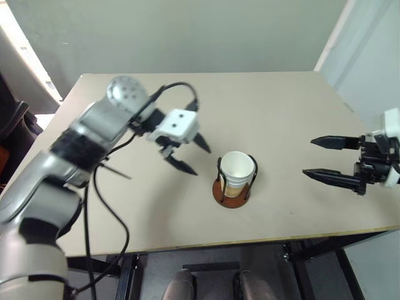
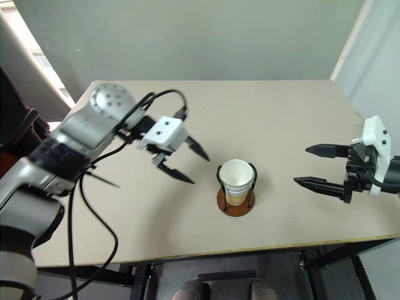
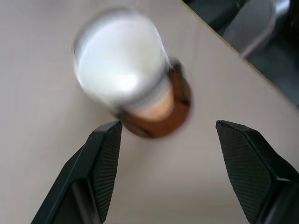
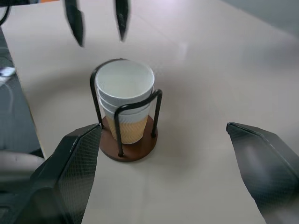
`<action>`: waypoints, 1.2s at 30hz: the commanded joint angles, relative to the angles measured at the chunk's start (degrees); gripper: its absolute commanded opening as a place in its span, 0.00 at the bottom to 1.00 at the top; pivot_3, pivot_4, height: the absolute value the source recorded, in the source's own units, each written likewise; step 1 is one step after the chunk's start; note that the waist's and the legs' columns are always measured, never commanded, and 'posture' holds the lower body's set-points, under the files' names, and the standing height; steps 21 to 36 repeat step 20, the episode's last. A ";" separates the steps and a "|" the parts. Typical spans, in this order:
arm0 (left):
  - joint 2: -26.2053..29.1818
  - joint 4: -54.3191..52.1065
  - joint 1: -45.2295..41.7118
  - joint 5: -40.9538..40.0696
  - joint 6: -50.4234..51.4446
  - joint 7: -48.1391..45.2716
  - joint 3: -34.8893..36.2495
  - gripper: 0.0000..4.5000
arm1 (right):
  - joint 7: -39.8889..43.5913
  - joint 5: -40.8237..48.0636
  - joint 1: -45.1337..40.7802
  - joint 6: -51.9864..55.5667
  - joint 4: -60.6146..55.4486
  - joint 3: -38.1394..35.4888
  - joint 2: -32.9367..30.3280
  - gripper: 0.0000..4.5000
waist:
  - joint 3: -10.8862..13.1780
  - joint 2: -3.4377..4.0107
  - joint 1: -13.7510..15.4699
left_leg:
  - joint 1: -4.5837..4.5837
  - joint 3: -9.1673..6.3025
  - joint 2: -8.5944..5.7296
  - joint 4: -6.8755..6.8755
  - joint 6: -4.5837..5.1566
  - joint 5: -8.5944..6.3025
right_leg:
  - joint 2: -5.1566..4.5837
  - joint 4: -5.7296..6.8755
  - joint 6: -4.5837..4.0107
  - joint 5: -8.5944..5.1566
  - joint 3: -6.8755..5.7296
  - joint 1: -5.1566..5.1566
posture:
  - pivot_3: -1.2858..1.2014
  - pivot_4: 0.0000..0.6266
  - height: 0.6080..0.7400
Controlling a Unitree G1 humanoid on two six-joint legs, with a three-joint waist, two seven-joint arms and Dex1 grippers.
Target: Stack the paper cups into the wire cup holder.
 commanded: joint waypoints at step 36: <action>10.21 -20.73 51.88 -15.99 33.45 26.08 56.14 0.76 | 8.46 -7.23 -7.06 -7.03 15.83 7.07 -0.76 0.99 | 0.01 -0.03 0.03 | 0.85 0.00 0.07 -0.74 -0.14 -0.07 | -0.29 0.24 -1.74 -0.35 0.05 0.20 | 0.52 0.24 1.00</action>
